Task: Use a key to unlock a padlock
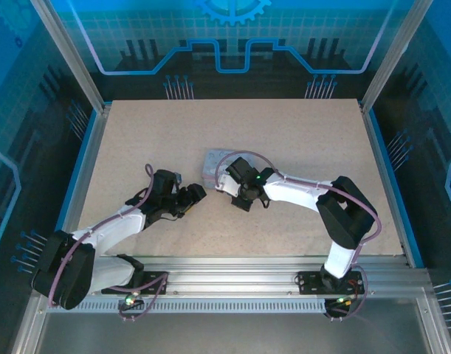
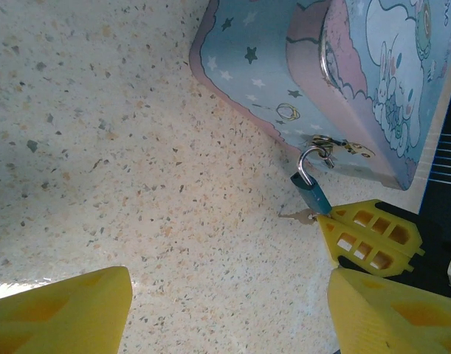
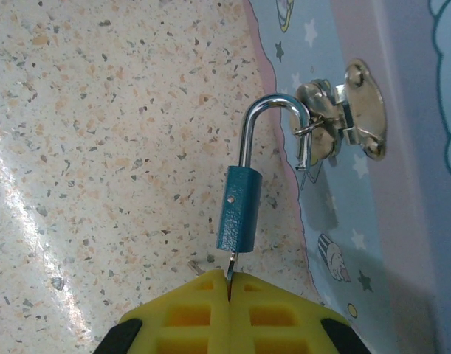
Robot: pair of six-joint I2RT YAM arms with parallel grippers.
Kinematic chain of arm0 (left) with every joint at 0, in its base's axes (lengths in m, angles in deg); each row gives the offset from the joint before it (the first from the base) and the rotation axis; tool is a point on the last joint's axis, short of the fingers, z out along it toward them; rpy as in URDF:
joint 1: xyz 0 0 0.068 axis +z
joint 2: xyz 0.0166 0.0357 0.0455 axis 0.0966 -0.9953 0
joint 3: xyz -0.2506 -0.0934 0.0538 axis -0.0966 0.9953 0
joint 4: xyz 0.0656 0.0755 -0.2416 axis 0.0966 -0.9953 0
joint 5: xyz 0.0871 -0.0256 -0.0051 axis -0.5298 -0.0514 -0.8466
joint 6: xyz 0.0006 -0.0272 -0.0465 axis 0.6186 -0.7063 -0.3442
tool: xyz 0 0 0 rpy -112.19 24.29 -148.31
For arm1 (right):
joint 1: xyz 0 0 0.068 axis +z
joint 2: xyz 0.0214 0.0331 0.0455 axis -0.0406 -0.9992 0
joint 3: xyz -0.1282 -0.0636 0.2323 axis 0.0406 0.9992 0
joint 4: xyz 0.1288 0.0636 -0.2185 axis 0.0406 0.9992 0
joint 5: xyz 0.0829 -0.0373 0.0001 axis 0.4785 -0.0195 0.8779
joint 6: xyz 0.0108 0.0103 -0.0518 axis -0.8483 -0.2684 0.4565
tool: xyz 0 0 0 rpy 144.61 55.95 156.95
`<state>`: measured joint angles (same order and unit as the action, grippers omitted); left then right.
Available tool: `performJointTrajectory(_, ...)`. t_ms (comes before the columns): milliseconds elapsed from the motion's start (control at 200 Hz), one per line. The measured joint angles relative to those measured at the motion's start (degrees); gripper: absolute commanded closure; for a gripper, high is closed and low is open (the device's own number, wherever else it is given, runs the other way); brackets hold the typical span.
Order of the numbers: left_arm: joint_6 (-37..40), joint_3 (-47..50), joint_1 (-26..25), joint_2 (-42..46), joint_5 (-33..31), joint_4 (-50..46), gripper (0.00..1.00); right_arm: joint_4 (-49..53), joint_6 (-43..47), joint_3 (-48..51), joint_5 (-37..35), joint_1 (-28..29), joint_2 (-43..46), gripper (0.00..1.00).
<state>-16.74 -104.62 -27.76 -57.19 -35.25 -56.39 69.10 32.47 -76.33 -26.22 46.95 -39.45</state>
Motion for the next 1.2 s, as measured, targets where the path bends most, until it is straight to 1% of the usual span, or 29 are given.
performJointTrajectory(465, 0.0, 0.0, 0.0, -0.4, 0.1, 0.1, 0.28, 0.1, 3.7, 0.5, -0.2, -0.4, 1.6, 1.0)
performJointTrajectory(1031, 0.0, 0.0, 0.0, -1.0, 0.5, 0.1, 0.28, 0.6, 12.4, 0.0, -0.3, -0.5, 1.2, 1.0)
performJointTrajectory(1196, 0.0, 0.0, 0.0, -1.0, 0.5, 0.1, 0.28, 0.5, 14.1, -1.2, -0.4, -0.5, 0.0, 1.0)
